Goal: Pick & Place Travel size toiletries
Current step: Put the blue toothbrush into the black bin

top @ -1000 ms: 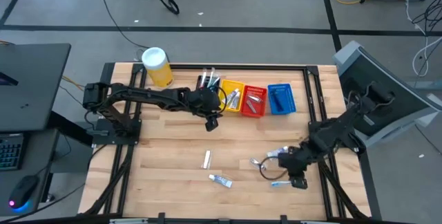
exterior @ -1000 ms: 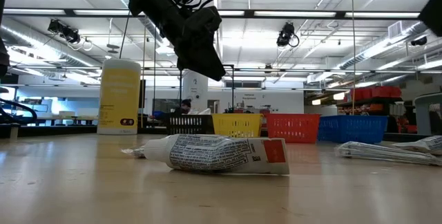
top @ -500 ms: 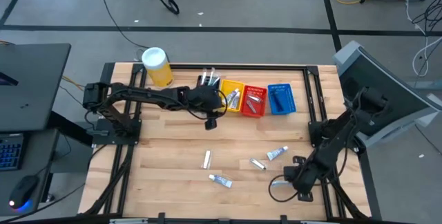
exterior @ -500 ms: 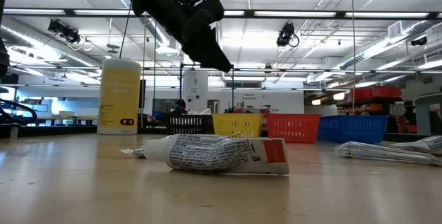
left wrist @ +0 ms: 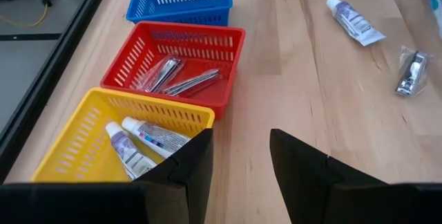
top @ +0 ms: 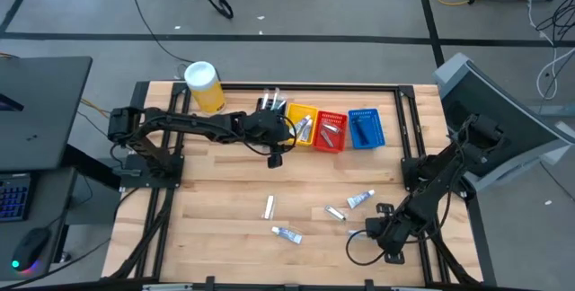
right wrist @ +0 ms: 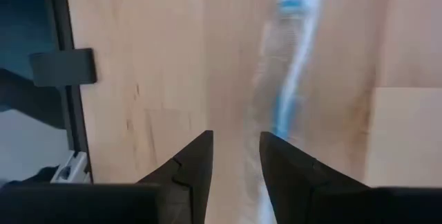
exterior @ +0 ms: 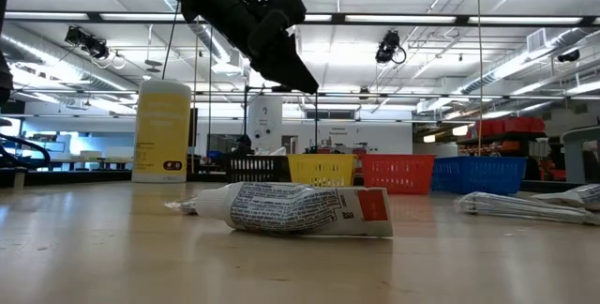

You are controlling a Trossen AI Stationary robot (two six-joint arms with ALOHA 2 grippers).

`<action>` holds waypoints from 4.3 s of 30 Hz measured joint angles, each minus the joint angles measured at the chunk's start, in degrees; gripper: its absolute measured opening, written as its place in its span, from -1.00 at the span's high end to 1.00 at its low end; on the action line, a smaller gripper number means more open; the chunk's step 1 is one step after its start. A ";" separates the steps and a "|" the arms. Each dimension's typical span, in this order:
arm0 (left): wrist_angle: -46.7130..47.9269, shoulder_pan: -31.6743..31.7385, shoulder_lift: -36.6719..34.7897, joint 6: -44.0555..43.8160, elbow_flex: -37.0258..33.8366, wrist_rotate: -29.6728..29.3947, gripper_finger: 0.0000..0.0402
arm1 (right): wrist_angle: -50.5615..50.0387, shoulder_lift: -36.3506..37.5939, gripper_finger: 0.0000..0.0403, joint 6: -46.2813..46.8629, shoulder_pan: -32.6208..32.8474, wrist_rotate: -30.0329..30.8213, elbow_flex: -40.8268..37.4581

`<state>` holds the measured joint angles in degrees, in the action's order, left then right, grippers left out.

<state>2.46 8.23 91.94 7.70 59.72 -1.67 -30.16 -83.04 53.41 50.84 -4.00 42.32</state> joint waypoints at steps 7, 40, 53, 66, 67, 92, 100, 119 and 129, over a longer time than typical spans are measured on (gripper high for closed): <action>-0.45 0.01 0.00 -0.17 0.00 0.02 0.25 | -9.95 0.17 0.36 -0.25 0.03 5.63 4.97; -0.35 0.02 0.00 -1.03 0.00 0.02 0.25 | -3.02 -2.37 0.74 -4.54 0.08 14.00 -2.68; -2.49 0.02 0.00 -7.05 0.00 3.00 0.25 | 14.26 -2.37 0.95 -38.74 -7.57 29.29 -2.66; -3.43 -0.27 0.00 -26.68 0.00 11.62 0.25 | 25.78 -2.37 0.96 -85.30 -25.21 45.52 -2.66; -3.43 -0.26 0.00 -27.53 0.00 11.61 0.25 | 27.43 -2.37 0.96 -88.15 -26.38 45.51 -2.66; -2.19 -0.50 0.00 -38.51 0.00 11.30 0.25 | 52.73 -2.35 0.96 -129.27 -38.25 39.76 -2.63; -1.98 -0.50 0.00 -37.28 0.00 11.38 0.25 | 56.57 -2.35 0.96 -133.16 -39.87 38.20 -2.63; -2.58 -0.48 0.00 -32.44 0.00 8.52 0.25 | 60.10 -2.35 0.95 -135.58 -42.63 32.22 -2.63; -3.12 -0.48 0.00 -31.98 0.00 5.51 0.25 | 57.29 -2.33 0.95 -129.08 -42.57 34.24 -2.63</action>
<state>-0.66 7.75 91.94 -24.28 59.72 3.84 27.13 -85.36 -75.66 8.27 30.24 39.68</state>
